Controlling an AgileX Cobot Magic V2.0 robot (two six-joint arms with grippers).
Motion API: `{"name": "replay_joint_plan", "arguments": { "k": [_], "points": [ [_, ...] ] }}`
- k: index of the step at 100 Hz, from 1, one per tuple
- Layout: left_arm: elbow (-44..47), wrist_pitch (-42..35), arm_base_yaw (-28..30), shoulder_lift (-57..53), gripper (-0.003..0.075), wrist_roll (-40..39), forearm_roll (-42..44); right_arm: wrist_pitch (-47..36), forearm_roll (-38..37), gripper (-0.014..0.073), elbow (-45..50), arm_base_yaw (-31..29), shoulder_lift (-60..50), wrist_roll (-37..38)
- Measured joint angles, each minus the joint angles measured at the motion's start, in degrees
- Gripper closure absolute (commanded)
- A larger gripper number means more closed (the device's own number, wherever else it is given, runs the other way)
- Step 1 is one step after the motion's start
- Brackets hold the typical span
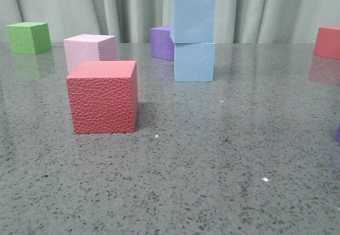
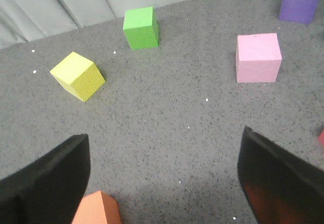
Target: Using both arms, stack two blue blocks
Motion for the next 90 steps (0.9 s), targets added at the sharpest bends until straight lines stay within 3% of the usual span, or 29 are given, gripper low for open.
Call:
{"name": "replay_joint_plan", "arguments": {
  "k": [29, 90],
  "points": [
    [8.34, -1.72, 0.22, -6.93, 0.0154, -2.96, 0.0, 0.0, 0.0, -0.0016, 0.0, 0.0, 0.0, 0.0],
    [11.19, -3.2, 0.22, -9.89, 0.0154, -4.62, 0.31, 1.36, 0.0, -0.0016, 0.0, 0.0, 0.0, 0.0]
  ]
}}
